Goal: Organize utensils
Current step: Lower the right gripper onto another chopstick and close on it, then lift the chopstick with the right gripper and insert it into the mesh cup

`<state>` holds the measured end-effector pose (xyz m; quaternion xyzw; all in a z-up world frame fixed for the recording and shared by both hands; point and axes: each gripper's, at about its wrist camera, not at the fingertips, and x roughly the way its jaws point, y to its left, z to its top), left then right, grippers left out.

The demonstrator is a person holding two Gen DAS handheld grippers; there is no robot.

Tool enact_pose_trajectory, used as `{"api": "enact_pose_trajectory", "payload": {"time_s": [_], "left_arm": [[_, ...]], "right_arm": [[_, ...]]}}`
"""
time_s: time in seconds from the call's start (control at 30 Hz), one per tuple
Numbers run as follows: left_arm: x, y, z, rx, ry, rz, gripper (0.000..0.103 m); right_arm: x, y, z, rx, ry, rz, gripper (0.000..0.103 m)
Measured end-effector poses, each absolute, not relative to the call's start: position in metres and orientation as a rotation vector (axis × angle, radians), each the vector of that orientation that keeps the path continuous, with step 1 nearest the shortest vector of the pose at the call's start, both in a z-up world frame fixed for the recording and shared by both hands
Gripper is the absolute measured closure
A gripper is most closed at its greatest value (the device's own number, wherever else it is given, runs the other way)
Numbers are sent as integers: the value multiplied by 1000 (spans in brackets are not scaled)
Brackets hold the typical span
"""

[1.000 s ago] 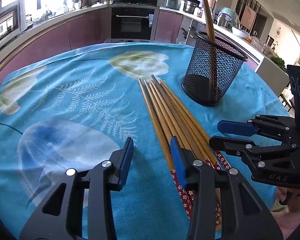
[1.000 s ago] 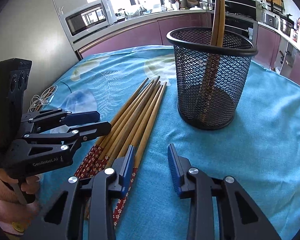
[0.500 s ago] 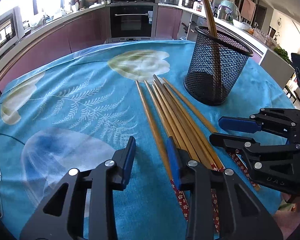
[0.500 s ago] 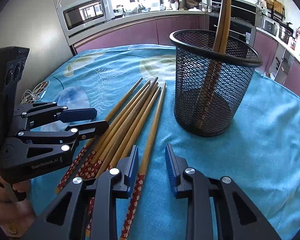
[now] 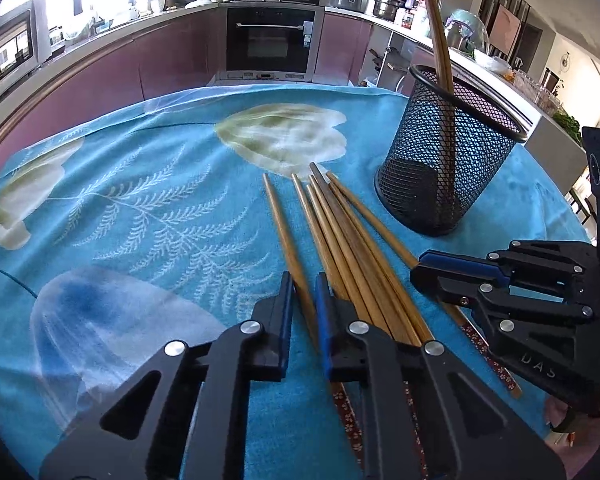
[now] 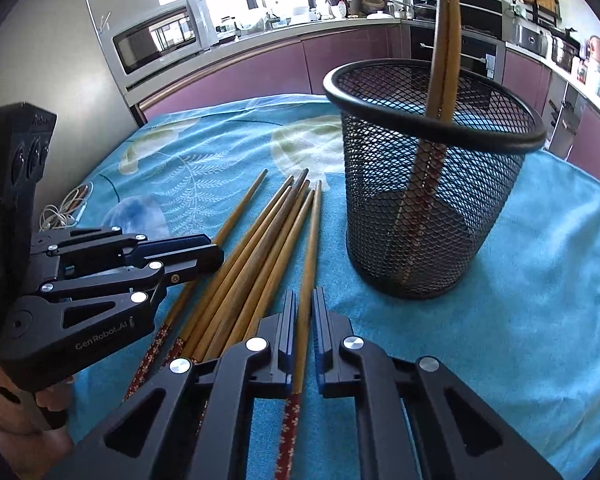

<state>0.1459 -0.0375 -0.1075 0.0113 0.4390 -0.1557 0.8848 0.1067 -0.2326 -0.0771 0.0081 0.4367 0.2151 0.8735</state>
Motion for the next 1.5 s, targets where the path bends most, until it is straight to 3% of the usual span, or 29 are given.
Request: {"api": "enact_pose_trajectory", "payload": {"time_s": [0.83,1.07,1.5], "left_arm": [[127,-34,-108,-11,933,-391,94],[131,-34,-109,-4,939,-399,95],[120,-25,-84,-56,873,-426,95]], "right_arm": [[98,-233,-76,21,942,513,94],[100,-235,-77,33,943,522,97],[79,-258,-41,82,825,561,97]]}}
